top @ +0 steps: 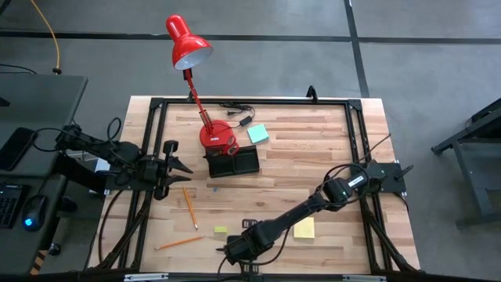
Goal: Pick and place office supplies into organizer
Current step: Put the black pen into the desk organizer
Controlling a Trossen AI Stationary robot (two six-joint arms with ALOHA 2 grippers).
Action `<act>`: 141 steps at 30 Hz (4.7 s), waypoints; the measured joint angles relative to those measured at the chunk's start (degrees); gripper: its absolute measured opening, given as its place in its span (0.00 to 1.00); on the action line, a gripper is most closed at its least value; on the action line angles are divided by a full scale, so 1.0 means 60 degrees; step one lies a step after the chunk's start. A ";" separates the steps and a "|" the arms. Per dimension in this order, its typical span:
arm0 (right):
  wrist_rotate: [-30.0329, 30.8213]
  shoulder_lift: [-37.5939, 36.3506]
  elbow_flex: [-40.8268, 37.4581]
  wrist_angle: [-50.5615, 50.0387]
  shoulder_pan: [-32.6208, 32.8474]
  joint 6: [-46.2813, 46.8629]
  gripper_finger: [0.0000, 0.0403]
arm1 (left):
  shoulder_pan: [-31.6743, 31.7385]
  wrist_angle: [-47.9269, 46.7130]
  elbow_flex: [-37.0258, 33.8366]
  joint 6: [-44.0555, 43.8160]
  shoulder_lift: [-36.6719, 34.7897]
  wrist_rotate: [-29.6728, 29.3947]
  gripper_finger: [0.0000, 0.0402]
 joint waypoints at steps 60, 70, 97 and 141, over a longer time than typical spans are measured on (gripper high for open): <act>0.5939 -0.1704 0.0550 -0.5917 -0.0692 -0.1357 0.00 | 0.0004 -0.0088 -0.0001 -0.0211 0.1907 -0.2194 0.23; 0.5835 -0.1704 0.0546 -0.5885 -0.0996 -0.3199 0.00 | 0.0000 0.0018 0.0000 -0.2193 0.3312 -0.0992 0.23; 0.9300 -0.1704 0.0557 -0.5601 -0.0790 -0.6813 0.00 | 0.0000 0.3017 0.0000 -0.4898 0.6945 0.0251 0.52; 0.4496 -0.4132 -0.3868 0.2382 -0.0124 -0.3126 0.42 | 0.0011 -0.0229 0.2225 -0.2146 0.7711 -0.1604 0.45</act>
